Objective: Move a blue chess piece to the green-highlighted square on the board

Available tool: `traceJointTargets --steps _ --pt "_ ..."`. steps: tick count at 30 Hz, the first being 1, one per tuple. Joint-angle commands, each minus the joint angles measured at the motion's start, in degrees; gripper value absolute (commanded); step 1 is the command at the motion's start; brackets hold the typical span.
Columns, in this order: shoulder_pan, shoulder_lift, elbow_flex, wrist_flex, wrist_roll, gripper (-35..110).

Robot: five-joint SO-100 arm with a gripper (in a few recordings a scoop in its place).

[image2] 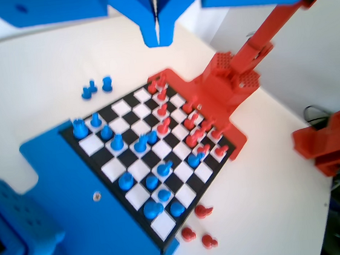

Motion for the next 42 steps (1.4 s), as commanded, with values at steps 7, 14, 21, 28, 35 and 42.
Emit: traceJointTargets --steps 7,14,21,28,35,42 --pt "3.0 -5.9 7.3 0.2 -11.2 1" --pt "3.8 -11.6 14.2 -6.7 -15.2 2" --pt "4.5 -17.4 16.7 -11.5 -15.7 5" --pt "6.2 -19.4 22.7 -19.4 -17.5 10" --pt "8.1 -21.0 29.0 -27.7 -19.2 12" --pt "8.7 -24.2 30.4 -32.0 -19.4 12"
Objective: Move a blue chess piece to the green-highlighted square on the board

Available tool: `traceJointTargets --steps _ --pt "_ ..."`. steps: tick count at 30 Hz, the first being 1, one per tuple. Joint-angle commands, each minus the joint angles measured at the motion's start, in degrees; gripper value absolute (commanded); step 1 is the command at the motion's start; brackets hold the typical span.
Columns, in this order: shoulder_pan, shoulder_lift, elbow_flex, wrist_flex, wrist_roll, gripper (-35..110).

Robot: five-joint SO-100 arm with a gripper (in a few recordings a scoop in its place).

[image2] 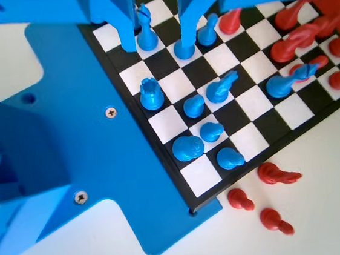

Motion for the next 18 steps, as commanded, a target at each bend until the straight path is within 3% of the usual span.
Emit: traceJointTargets --steps 1,18 --pt "0.7 -0.5 0.2 -1.4 -1.0 12" --pt "0.7 -1.8 10.0 -13.0 -1.8 12"
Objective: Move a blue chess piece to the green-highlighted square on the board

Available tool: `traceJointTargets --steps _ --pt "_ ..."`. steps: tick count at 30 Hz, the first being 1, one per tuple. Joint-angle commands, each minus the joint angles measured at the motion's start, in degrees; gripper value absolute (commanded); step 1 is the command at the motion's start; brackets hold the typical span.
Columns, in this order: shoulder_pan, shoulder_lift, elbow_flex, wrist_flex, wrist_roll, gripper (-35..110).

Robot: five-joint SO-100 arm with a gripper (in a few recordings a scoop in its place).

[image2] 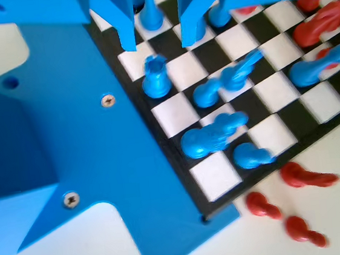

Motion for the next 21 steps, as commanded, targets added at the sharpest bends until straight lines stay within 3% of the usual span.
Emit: traceJointTargets --steps 1,21 --pt "1.1 0.4 1.5 -2.4 -1.1 12" --pt "2.6 -3.8 1.0 -6.9 -2.1 12"
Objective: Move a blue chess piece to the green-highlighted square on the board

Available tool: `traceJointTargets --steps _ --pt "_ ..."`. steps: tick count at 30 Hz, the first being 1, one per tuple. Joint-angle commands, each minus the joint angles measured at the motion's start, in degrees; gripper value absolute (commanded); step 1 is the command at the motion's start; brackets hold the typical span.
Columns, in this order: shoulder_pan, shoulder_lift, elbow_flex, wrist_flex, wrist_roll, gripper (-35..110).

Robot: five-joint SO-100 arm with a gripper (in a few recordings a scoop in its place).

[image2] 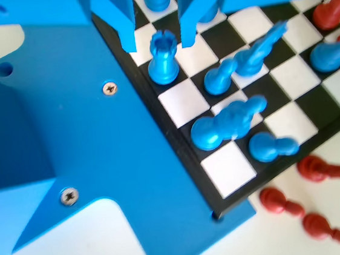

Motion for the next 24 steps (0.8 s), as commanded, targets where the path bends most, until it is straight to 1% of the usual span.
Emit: traceJointTargets --steps 1,24 --pt "0.8 0.1 -1.9 -0.4 -1.1 12" --pt "1.0 -4.0 -1.2 -6.4 -1.0 12"
